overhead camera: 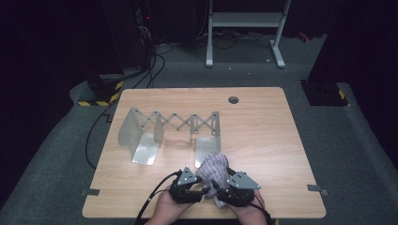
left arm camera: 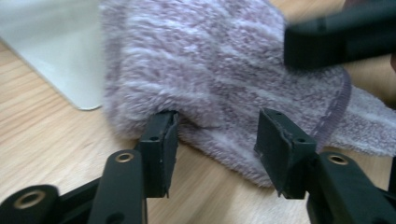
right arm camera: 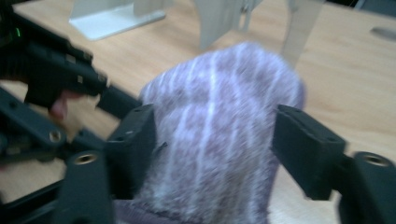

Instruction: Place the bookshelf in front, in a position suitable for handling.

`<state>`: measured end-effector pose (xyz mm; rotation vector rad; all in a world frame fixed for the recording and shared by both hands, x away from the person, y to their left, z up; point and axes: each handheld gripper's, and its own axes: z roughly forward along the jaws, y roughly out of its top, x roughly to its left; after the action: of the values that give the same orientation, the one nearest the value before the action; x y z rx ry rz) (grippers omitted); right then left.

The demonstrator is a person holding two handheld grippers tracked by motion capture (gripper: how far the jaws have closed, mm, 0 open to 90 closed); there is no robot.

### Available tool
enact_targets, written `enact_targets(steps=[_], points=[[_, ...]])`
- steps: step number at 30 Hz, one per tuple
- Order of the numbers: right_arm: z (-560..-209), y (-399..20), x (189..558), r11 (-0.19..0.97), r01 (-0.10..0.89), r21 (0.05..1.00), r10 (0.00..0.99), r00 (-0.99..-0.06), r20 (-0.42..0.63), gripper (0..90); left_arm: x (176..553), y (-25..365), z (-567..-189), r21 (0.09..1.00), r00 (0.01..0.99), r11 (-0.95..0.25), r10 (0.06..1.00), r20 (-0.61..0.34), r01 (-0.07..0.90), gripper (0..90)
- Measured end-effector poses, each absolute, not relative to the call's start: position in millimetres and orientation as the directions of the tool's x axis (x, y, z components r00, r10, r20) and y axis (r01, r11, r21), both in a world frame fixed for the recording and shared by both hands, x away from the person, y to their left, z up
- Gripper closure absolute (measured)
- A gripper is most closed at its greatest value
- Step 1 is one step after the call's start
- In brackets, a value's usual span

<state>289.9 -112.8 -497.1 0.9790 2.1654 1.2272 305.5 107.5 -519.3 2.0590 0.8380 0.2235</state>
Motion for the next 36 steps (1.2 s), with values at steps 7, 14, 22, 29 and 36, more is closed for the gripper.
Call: enact_targets(steps=[7,14,22,29,36], points=[[-508.6,-107.9,297.1,0.364,0.437,0.823,0.771,-0.637,-0.003,19.2,308.0,126.6,-514.5,0.807,0.717,-0.334,0.68,-0.151,0.487,44.5],[-516.2,-105.2,302.4,0.374,0.481,0.793,0.767,-0.642,0.028,16.9,312.9,141.7,-510.1,0.826,0.684,-0.285,0.712,-0.157,0.486,42.9],[-520.7,-99.5,306.1,0.408,0.498,0.765,0.757,-0.654,0.022,16.1,313.6,146.4,-511.3,0.832,0.679,-0.291,0.721,-0.134,0.473,41.5],[-524.9,-98.5,308.8,0.427,0.515,0.743,0.749,-0.662,0.029,16.3,315.6,147.3,-516.2,0.827,0.658,-0.284,0.742,-0.131,0.486,38.8],[-525.8,-95.5,307.0,0.454,0.506,0.734,0.746,-0.666,-0.002,25.5,317.1,157.7,-513.1,0.829,0.641,-0.231,0.744,-0.186,0.509,36.5]])
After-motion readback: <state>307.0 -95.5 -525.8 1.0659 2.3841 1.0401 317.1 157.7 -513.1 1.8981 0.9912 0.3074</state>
